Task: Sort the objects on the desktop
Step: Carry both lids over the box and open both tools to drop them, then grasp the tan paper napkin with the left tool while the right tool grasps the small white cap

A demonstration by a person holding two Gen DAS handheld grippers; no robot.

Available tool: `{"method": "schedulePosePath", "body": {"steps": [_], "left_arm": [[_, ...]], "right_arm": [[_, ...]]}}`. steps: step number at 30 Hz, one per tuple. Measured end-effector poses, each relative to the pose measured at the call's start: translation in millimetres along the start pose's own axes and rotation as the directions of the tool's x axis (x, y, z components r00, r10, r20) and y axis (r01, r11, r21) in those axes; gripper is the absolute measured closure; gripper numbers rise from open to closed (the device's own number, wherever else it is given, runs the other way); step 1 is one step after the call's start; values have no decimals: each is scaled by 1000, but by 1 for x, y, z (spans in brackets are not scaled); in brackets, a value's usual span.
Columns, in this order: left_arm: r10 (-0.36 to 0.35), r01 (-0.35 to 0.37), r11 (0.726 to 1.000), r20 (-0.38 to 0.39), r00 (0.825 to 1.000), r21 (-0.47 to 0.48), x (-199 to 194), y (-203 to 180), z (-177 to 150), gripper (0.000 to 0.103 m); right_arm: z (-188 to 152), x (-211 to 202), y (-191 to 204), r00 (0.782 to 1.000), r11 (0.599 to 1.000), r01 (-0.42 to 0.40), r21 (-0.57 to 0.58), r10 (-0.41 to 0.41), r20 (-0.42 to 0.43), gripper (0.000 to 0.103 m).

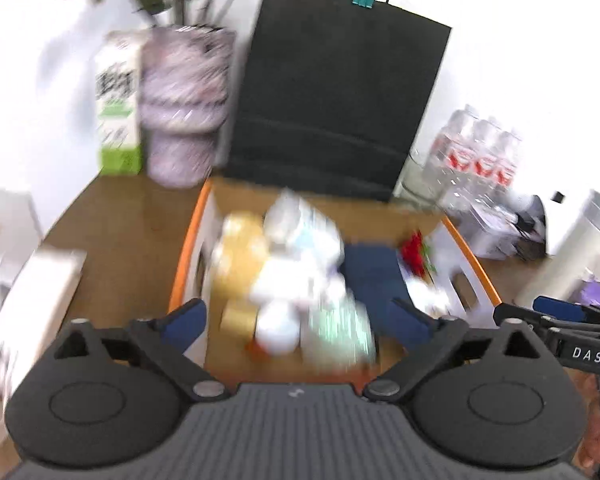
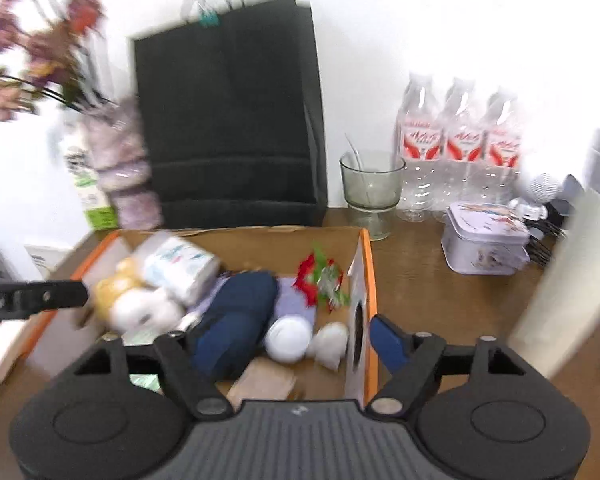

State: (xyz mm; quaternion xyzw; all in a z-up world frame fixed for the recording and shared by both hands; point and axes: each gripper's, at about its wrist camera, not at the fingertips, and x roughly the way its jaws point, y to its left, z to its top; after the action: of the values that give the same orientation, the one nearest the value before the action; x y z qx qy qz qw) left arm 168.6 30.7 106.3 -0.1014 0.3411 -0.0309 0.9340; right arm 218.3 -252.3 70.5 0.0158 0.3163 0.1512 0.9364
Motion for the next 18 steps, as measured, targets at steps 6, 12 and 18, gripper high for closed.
{"method": "schedulePosePath", "body": {"steps": [6, 12, 18], "left_arm": [[-23, 23, 999, -9, 1000, 40, -59, 4, -92, 0], [-41, 41, 997, 5, 999, 72, -87, 3, -163, 0], [-5, 0, 986, 30, 1000, 165, -95, -9, -202, 0]], "right_arm": [[-88, -65, 17, 998, 999, -51, 3, 51, -23, 20], [-156, -109, 26, 999, 999, -38, 23, 37, 22, 19], [-203, -129, 37, 999, 1000, -3, -29, 5, 54, 19]]}}
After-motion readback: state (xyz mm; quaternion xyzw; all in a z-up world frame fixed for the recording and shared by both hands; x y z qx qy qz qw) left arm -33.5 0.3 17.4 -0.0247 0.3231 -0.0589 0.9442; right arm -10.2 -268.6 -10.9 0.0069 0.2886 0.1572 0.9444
